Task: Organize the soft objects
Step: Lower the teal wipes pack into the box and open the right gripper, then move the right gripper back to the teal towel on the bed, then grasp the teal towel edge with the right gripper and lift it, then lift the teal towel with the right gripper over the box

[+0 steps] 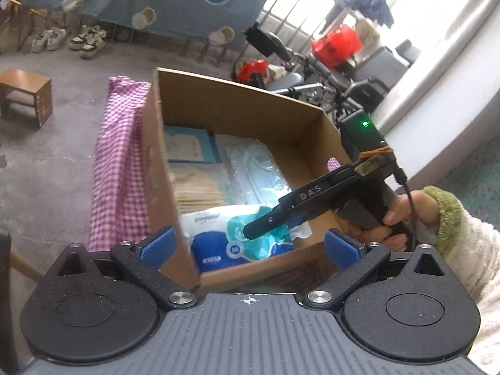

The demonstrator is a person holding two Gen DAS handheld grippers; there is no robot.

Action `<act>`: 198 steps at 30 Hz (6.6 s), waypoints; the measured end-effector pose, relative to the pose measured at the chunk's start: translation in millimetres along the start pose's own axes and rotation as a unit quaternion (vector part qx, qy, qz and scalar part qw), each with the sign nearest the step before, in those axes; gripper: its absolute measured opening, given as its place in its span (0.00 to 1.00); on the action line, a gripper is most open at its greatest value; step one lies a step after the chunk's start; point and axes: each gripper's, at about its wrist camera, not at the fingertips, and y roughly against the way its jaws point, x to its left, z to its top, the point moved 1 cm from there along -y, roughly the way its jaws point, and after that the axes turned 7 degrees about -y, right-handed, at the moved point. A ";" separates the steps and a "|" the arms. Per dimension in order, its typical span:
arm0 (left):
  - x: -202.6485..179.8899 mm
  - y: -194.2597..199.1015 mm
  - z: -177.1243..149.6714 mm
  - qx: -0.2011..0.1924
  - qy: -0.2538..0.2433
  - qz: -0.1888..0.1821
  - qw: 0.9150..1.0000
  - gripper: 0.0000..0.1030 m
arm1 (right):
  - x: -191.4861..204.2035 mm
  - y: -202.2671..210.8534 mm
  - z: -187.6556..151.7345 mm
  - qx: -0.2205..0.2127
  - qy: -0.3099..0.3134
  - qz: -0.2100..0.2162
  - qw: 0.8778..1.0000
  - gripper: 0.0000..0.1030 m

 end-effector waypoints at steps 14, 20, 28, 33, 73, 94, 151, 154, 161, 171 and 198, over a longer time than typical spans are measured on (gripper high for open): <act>17.6 22.6 -40.9 -0.036 0.041 0.033 0.998 0.99 | 20.2 -20.8 -6.0 0.014 -0.005 -0.015 1.000 0.84; 12.1 27.4 -51.5 -0.040 0.027 0.055 0.997 0.99 | 17.8 35.2 -27.7 -0.078 -0.001 -0.020 0.997 0.84; 4.8 35.4 -68.3 -0.039 0.034 0.077 0.996 0.99 | 22.8 114.1 -110.9 -0.246 0.032 0.004 0.969 0.90; -4.2 38.8 -75.5 -0.032 0.026 0.099 0.994 0.99 | 27.1 131.6 -169.7 -0.337 0.061 -0.021 0.939 1.00; -18.3 1.4 -133.9 0.027 -0.039 0.076 0.996 0.76 | 63.1 -6.8 -200.5 -0.270 0.166 -0.074 0.946 0.64; -6.6 20.5 -160.6 0.050 -0.013 0.121 0.991 0.71 | 92.6 -46.9 -256.9 -0.174 0.331 -0.108 0.921 0.59; 23.0 -29.1 -103.3 0.024 0.009 0.096 0.995 0.60 | 31.0 18.1 -178.1 -0.260 0.169 -0.036 0.950 0.71; 24.6 -31.1 -101.7 0.024 0.007 0.091 0.996 0.53 | 30.4 7.7 -168.3 -0.227 0.175 -0.048 0.957 0.70; 21.3 -32.1 -103.8 0.018 0.009 0.082 0.996 0.34 | 15.9 -14.3 -143.6 -0.144 0.138 -0.021 0.980 0.67; 22.8 -24.7 -107.2 0.014 0.027 0.085 0.996 0.17 | 29.8 -29.7 -138.0 -0.116 0.181 -0.003 0.977 0.34; 27.6 -28.0 -106.4 0.011 0.020 0.062 0.998 0.12 | 40.3 -35.1 -155.7 -0.157 0.202 -0.024 0.966 0.28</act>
